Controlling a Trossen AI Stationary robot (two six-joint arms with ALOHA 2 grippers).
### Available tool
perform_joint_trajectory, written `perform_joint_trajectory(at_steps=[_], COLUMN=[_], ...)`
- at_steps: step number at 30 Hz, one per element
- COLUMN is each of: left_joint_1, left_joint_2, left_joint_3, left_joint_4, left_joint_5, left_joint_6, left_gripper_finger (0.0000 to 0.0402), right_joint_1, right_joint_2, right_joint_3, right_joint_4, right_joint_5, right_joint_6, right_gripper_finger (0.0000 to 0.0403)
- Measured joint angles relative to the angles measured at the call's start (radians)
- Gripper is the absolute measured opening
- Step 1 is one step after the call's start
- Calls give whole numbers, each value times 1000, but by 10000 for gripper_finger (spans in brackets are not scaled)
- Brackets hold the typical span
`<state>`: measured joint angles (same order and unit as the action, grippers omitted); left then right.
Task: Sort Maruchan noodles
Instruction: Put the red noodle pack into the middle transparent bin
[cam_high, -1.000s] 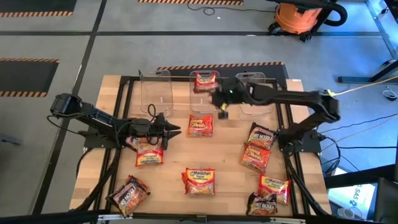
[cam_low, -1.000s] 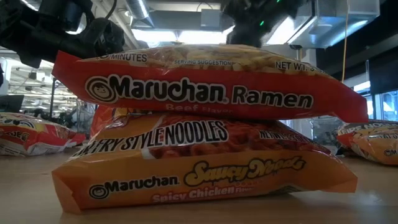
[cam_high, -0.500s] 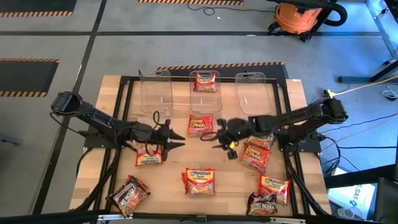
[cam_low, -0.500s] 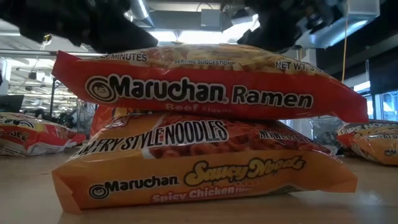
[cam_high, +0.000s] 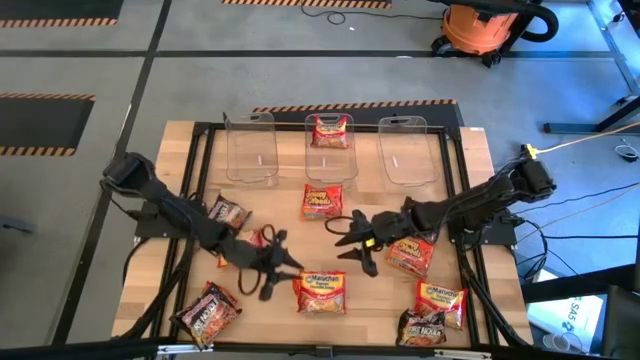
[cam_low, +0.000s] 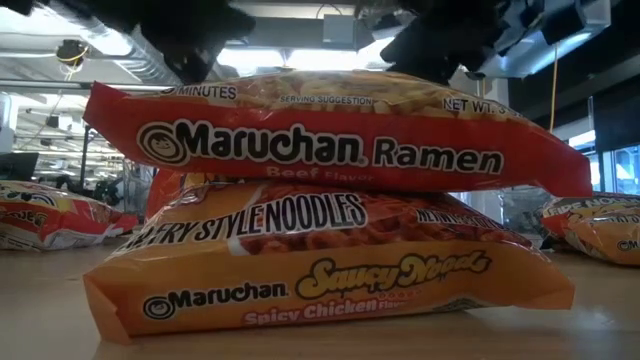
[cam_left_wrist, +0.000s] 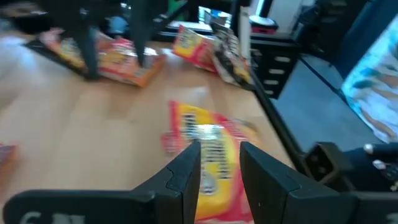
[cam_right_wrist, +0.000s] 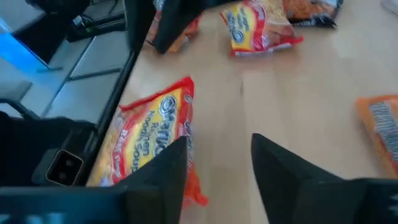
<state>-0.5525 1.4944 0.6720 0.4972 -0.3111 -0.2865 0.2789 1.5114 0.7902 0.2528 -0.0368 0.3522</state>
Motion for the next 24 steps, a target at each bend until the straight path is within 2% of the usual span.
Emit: perform_joint_trajectory(at_steps=[5, 9, 14, 20, 24], left_joint_1=[-70, -93, -95, -92, -91], left_joint_2=[130, 239, 339, 420, 457], left_joint_3=[107, 181, 234, 261, 262], left_joint_4=[0, 1, 6, 17, 3], left_joint_5=[3, 12, 17, 17, 7], left_joint_6=[-16, -18, -28, -48, -76], left_gripper_finger=[105, 105, 105, 105, 105], right_joint_1=[10, 9, 9, 9, 9], right_joint_2=[72, 125, 168, 204, 225], right_joint_3=[1, 13, 44, 57, 57], right_joint_4=[107, 143, 140, 143, 139], right_joint_5=[-17, -16, -58, -62, -132], right_joint_6=[117, 185, 234, 323, 409], right_gripper_finger=[225, 254, 265, 265, 266])
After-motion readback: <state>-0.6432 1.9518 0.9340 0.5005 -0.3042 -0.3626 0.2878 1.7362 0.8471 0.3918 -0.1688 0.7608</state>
